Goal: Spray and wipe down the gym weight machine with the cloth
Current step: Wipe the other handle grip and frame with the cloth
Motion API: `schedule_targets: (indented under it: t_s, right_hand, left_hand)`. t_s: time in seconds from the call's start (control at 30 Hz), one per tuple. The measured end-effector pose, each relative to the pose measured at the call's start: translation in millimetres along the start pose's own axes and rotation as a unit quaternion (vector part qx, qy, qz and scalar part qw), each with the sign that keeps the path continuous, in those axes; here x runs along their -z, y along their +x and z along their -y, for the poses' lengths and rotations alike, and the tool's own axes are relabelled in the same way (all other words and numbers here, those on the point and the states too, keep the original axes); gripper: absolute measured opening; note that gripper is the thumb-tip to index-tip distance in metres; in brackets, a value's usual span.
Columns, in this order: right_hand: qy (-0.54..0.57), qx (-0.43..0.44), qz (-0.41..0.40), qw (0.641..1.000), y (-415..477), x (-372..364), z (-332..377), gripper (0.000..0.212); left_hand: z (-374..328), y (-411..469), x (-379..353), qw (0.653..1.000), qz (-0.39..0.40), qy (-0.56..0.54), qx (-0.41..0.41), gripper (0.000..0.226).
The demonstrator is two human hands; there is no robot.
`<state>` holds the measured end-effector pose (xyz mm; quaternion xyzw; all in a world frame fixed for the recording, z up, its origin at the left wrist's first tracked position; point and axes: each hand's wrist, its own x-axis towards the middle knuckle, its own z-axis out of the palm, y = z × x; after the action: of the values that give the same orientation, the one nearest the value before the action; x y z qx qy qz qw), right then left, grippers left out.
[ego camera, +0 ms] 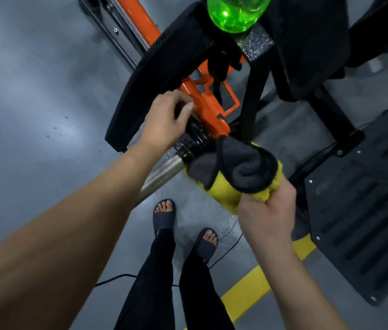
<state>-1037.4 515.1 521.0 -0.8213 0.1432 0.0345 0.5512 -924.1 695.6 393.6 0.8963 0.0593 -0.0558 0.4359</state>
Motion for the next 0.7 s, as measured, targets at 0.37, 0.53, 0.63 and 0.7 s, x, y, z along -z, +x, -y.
schedule_targets:
  t_s: [0.37, 0.53, 0.63, 0.7]
  right_hand:
    - [0.331, -0.180, -0.071, 0.924, 74.7, -21.4, 41.2, 0.015]
    - [0.048, -0.228, 0.020, 0.972, 47.1, -14.8, -28.9, 0.012]
    - [-0.183, -0.133, 0.079, 0.971, 2.5, -10.4, -48.2, 0.080]
    - [-0.116, -0.078, 0.073, 0.987, -22.6, -3.2, -45.4, 0.098]
  left_hand:
    - [-66.4, -102.3, 40.7, 0.772, 0.348, -0.468, 0.254, 0.069]
    - [-54.6, -109.4, 42.7, 0.921, 0.323, -0.086, 0.199, 0.060]
    - [-78.5, -106.9, 35.0, 0.951, 0.233, -0.060, 0.195, 0.065]
    - [-95.3, -104.9, 32.6, 0.955, 0.211, -0.085, 0.193, 0.058]
